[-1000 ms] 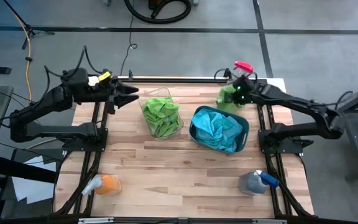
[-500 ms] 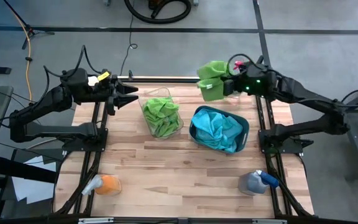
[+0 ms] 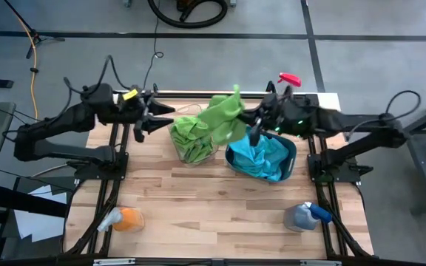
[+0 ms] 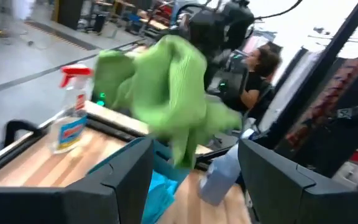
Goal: Sort microfiber towel by color & place in baskets
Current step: Put the green towel into the transparent bin
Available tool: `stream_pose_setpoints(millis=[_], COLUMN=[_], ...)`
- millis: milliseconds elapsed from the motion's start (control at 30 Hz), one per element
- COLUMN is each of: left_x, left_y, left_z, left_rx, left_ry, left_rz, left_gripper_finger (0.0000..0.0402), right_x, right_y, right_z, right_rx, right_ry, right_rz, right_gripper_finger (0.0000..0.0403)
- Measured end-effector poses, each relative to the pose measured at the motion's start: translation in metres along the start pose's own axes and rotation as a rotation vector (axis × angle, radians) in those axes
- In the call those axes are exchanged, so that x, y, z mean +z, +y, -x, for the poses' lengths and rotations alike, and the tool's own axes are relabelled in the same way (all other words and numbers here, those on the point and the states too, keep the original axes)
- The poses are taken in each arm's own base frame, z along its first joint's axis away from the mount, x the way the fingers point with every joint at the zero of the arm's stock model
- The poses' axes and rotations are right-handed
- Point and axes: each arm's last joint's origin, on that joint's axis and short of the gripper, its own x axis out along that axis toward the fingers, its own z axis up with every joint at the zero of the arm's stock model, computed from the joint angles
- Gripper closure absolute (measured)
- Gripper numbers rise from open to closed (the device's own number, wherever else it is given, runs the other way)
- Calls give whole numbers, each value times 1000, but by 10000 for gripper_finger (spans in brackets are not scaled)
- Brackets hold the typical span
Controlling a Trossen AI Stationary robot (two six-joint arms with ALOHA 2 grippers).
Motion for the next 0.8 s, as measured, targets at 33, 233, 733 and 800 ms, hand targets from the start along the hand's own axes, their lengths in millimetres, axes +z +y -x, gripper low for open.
stream_pose_setpoints(millis=[33, 233, 733, 800], left_x=[0, 4, -3, -7], left_y=[-2, -15, -27, -26], left_z=[-6, -31, -91, -97], left_rx=[-18, -98, -131, -123], left_ry=[-5, -4, 184, 220], left_rz=[-3, -58, -213, -220], left_gripper_finger=[178, 178, 178, 178], right_x=[-3, -21, -39, -41], right_y=[5, 24, 51, 53], right_z=[-6, -31, -34, -32], right_rx=[9, 44, 155, 166], right_ry=[5, 35, 69, 82], right_rz=[23, 103, 245, 267], right_gripper_finger=[402, 402, 402, 402])
